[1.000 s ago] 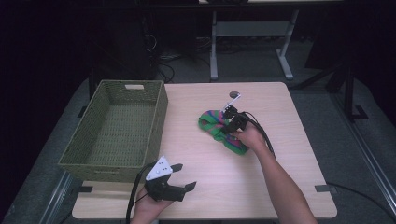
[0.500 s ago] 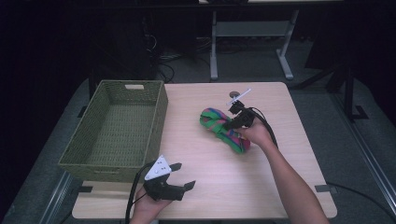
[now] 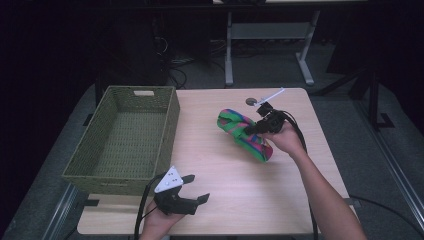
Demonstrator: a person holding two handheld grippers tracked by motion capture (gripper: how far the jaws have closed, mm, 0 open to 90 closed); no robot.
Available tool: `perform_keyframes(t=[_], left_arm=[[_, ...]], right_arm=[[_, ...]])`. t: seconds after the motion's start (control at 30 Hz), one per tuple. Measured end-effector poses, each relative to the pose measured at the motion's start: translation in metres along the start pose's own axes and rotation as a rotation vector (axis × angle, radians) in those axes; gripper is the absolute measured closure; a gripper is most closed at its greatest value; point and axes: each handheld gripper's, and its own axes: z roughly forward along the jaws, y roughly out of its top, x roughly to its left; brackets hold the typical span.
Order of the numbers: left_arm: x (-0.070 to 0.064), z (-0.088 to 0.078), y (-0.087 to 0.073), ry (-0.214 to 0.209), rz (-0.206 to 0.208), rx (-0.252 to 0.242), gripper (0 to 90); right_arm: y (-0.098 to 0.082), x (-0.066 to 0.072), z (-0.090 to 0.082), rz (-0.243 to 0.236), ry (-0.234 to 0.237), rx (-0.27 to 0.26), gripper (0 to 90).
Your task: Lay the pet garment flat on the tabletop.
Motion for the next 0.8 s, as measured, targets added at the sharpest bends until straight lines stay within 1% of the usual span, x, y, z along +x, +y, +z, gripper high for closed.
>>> perform_keyframes(t=[0.1,0.17,0.2,0.23,0.33,0.4,0.43,0.53,0.63,0.73,0.77,0.8], left_arm=[[0.000,0.001,0.000,0.003,0.007,0.004,18.7],[0.001,0.001,0.000,0.006,0.010,0.009,18.8],[0.001,0.001,0.000,0.006,0.004,0.008,18.8],[0.001,0.001,0.000,0.004,-0.001,0.007,18.7],[0.001,0.001,0.000,0.006,0.006,0.012,18.8],[0.001,0.000,0.000,0.008,0.010,0.009,18.7],[0.001,0.000,0.000,0.008,0.012,0.008,18.7],[0.002,0.000,0.000,0.010,0.008,0.006,18.7],[0.002,0.000,0.000,0.009,0.004,0.000,18.7],[0.001,0.000,0.000,0.010,0.001,-0.005,18.7],[0.002,0.000,0.000,0.011,0.003,0.002,18.7],[0.002,0.000,0.000,0.013,0.005,0.005,18.8]], right_arm=[[0.000,0.001,-0.007,0.010,0.026,-0.016,74.9],[0.000,0.002,-0.010,0.005,0.044,-0.028,74.9],[0.000,0.004,-0.012,0.010,0.049,-0.028,74.9],[0.000,0.004,-0.013,-0.001,0.046,-0.030,74.9],[-0.001,0.007,-0.016,-0.003,0.050,-0.023,75.0],[-0.003,0.008,-0.018,-0.019,0.053,-0.025,74.9],[-0.004,0.008,-0.019,-0.017,0.056,-0.023,74.9],[-0.005,0.011,-0.023,-0.032,0.059,-0.021,74.9],[-0.005,0.014,-0.029,-0.038,0.063,-0.035,74.9],[-0.006,0.019,-0.035,-0.048,0.079,-0.048,74.9],[-0.007,0.021,-0.036,-0.067,0.083,-0.053,74.9],[-0.007,0.024,-0.038,-0.076,0.087,-0.051,74.9]])
